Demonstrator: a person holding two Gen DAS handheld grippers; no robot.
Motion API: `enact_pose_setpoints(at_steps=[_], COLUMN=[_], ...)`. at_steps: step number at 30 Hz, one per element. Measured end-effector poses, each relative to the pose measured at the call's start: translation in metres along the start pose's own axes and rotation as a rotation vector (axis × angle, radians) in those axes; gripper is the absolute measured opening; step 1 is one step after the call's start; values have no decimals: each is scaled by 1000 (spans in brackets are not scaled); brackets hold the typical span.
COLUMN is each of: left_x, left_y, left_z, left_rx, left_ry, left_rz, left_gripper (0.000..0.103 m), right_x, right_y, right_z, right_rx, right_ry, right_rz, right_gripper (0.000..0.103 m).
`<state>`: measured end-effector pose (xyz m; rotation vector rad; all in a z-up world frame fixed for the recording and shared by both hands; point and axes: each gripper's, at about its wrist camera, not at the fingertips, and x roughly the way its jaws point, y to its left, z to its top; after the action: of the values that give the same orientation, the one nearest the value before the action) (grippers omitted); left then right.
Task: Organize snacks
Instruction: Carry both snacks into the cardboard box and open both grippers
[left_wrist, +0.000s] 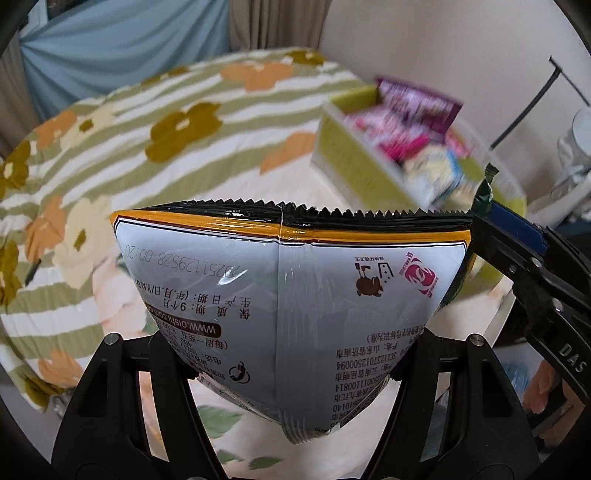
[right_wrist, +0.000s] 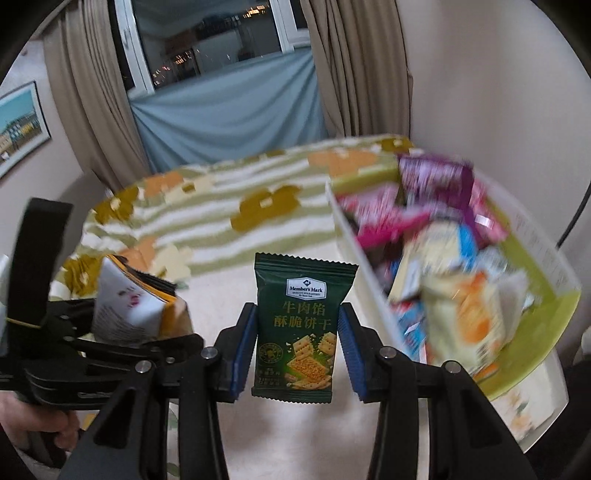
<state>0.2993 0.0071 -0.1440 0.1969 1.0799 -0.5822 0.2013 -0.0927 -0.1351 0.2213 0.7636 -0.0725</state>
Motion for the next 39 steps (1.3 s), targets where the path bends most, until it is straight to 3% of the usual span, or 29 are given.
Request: enact_pose_setpoints(at_steps=[10, 20, 23, 25, 26, 32, 39], left_x=[-13, 61, 81, 87, 87, 66, 38], left_y=[-111, -208, -225, -232, -234, -224, -203], left_z=[69, 123, 128, 126, 124, 102, 81], left_rx=[-43, -116, -133, -135, -136, -184, -221], left_ry=[-109, -75, -61, -56, -59, -98, -122], left_rz=[-26, -93, -97, -80, -71, -47, 82], left_gripper=[66, 67, 78, 92, 93, 94, 94], right_x=[-56, -62, -62, -61, -62, -63, -60], right_y=[-97, -205, -228, -239, -244, -259, -259], right_z=[62, 85, 88, 89, 89, 88, 98], right_rx=[-32, -64, -65, -64, -60, -65, -90], right_ry=[-68, -54, -50, -48, -47, -41, -26], right_rz=[95, 89, 87, 86, 87, 105, 171], right_gripper=[40, 40, 40, 40, 40, 40, 40])
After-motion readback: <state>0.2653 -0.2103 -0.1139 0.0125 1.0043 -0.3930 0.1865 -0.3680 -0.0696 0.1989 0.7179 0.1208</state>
